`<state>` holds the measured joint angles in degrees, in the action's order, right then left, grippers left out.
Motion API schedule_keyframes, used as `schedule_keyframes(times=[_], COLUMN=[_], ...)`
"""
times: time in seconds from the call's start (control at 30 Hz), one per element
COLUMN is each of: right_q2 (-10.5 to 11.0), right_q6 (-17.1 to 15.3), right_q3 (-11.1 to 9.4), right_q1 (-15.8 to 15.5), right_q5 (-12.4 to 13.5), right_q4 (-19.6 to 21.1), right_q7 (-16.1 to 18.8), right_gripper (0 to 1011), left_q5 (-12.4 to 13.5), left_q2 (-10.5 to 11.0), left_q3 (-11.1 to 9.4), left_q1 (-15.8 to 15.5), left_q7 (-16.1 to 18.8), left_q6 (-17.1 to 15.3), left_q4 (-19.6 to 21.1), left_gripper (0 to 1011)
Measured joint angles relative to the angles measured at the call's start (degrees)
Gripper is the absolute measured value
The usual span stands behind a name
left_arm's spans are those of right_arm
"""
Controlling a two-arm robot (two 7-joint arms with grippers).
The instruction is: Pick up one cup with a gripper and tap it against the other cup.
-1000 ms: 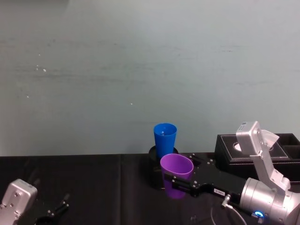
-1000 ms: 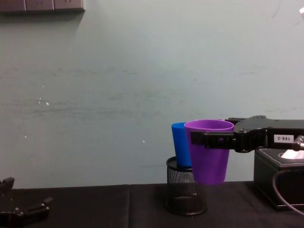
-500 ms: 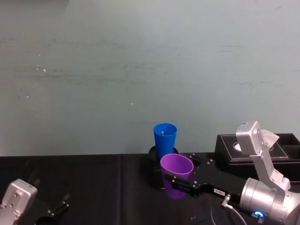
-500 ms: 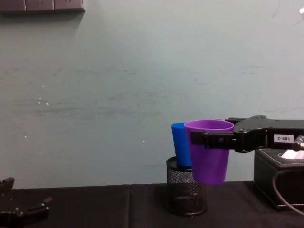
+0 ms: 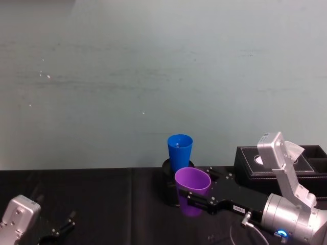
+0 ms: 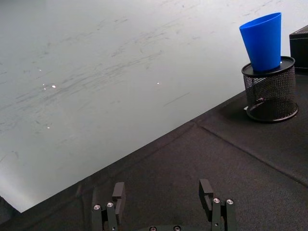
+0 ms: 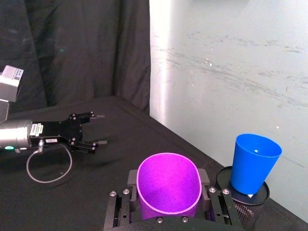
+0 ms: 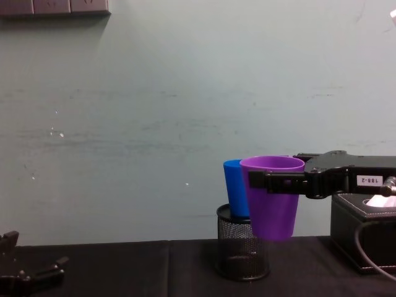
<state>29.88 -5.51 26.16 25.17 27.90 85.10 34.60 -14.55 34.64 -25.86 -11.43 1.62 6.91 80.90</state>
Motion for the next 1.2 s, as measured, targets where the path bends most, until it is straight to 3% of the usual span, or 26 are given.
schedule_keyframes(times=[1.2], right_q2=[0.0], right_q6=[0.0], right_q3=[0.0], right_q1=[0.0], right_q5=[0.0], right_q4=[0.0], right_q7=[0.0], right_gripper=[726], left_q5=[0.0], left_q2=[0.0], left_q3=[0.0], left_q1=[0.0], left_q7=[0.0], left_q6=[0.0], left_q4=[0.0], left_gripper=[1000])
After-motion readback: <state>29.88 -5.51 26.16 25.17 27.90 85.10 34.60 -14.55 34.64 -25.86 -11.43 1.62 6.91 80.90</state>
